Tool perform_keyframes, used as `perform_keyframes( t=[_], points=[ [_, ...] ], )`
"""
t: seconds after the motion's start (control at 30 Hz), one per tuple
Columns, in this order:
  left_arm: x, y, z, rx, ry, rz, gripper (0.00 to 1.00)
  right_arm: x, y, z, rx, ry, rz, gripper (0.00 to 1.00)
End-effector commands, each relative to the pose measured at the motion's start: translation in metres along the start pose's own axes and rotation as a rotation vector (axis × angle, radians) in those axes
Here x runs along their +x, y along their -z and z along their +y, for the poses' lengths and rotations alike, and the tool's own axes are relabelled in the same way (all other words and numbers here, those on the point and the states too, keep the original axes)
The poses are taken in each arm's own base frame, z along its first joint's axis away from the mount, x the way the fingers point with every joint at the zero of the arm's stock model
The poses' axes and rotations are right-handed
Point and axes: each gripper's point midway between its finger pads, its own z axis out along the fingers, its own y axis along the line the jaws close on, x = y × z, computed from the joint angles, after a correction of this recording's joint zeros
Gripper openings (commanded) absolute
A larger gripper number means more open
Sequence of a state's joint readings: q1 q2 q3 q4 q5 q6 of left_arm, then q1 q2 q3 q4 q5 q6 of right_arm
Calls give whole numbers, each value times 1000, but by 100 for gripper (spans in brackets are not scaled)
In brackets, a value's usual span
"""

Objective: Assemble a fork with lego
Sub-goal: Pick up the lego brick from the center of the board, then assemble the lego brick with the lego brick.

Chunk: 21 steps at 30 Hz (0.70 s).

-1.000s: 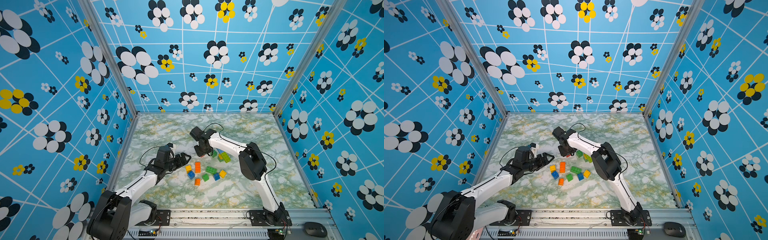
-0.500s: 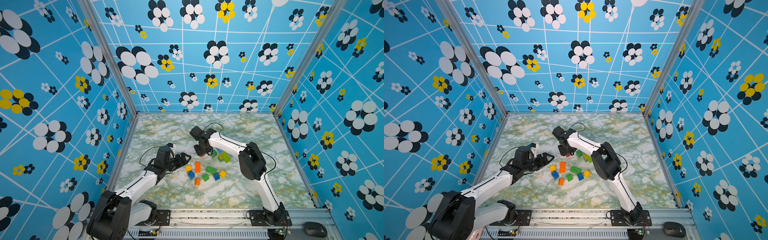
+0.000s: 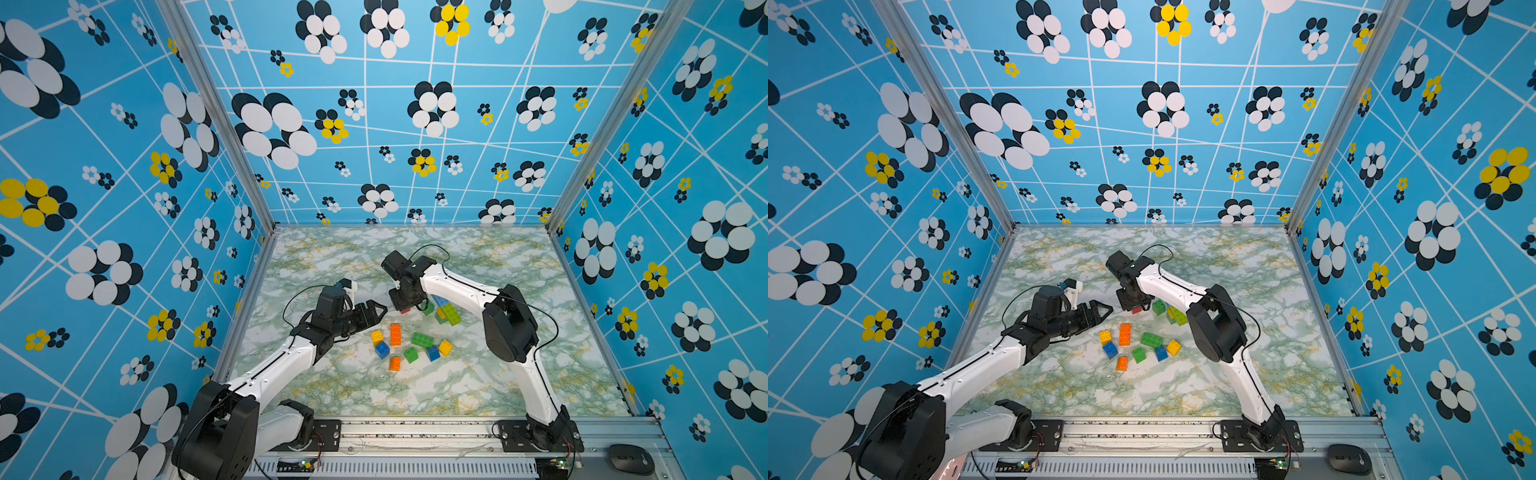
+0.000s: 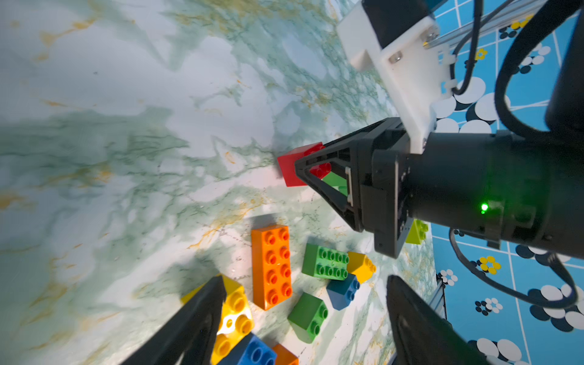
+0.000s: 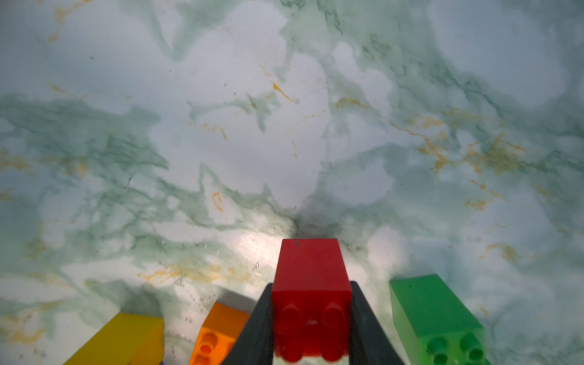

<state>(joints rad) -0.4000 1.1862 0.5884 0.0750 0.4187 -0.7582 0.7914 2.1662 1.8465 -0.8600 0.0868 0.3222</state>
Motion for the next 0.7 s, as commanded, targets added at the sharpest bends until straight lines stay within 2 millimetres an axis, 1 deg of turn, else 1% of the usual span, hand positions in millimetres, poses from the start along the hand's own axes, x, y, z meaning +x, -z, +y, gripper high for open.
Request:
perform_keyframes(
  t=[0.0,0.1,0.2,0.23,0.3,0.37,0.4,0.43,0.47,0.57,0.67],
  points=[
    [-4,-7,-23,28,-74,3,83,-12,74,0,-77,16,-144,27],
    [-1,-18,-40,57,-109,15,84,5,99,-14,-80,16,-161,25],
    [6,-33,-55,72,-145,38,84,24,113,-42,-35,-18,-140,21],
    [8,-39,-58,77,-149,49,84,35,112,-52,-7,-23,-116,20],
    [14,-52,-66,95,-158,72,84,46,118,-72,39,-35,-86,19],
    [18,-64,-72,103,-166,89,84,52,121,-83,61,-34,-47,19],
    [20,-70,-75,106,-170,97,84,57,119,-88,74,-28,-18,19],
    [21,-73,-78,110,-174,100,84,52,124,-89,78,-20,-25,19],
    [22,-78,-80,109,-176,106,84,52,125,-90,80,-10,-16,19],
    [23,-88,-80,107,-170,113,84,51,120,-92,81,11,13,19],
    [25,-93,-76,101,-160,118,84,49,116,-92,78,24,36,19]
  ],
)
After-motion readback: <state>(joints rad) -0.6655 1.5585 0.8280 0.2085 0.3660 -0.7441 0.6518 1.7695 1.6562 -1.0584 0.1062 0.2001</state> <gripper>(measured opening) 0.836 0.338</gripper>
